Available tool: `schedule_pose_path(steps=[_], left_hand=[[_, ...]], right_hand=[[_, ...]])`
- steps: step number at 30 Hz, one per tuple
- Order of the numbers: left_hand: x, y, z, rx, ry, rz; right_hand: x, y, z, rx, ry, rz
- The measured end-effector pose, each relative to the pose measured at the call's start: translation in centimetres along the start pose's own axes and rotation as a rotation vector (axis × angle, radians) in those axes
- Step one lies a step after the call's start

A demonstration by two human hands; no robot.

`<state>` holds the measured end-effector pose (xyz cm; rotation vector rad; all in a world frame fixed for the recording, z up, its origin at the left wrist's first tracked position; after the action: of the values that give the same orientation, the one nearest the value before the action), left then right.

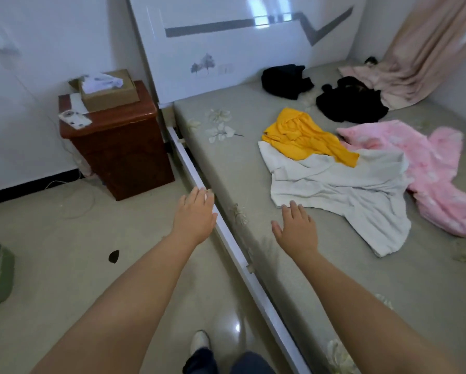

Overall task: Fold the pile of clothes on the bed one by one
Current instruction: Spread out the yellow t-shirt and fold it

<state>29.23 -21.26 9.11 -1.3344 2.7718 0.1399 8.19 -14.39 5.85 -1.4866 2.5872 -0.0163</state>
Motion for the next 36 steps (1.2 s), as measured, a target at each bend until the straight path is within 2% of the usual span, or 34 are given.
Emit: schedule_pose_path(steps=[9, 13, 18, 22, 25, 30, 36], left_hand=[[22.1, -5.1, 1.1, 0.001, -0.041, 0.276], [32.9, -7.3, 1.4, 0.012, -0.122, 0.326], [44.8, -9.7, 1.3, -0.019, -0.118, 0.398], [53.9, -11.0, 3.0, -0.016, -0.151, 0.436], [62.1, -11.3, 6.1, -0.070, -0.152, 0.512], [72.4, -11.5, 13.7, -0.094, -0.263, 0.630], [75.7, -13.0, 21.6, -0.049, -0.372, 0.733]], right_hand=[[17.7, -2.9, 0.4, 0.164, 0.033, 0.235], [27.1, -3.6, 1.3, 0.242, 0.017, 0.327], [36.3, -3.3, 1.6, 0.273, -0.034, 0.456], [42.5, -1.6, 2.4, 0.281, -0.009, 0.564], [48.0, 1.1, 4.0, 0.197, -0.054, 0.670], [55.1, 5.0, 7.3, 0.089, -0.046, 0.867], [62.7, 4.9, 12.2, 0.092, -0.152, 0.917]])
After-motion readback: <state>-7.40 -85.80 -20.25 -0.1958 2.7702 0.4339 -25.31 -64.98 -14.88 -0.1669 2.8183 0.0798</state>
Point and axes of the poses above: each hand's wrist, its own x-axis towards the middle knuckle, its own z-axis out of the palm, y = z × x, the point moved 2 cm from there along x, towards the middle knuckle, and after that the axes turned 15 degrees about z, right-handed, at the moved point
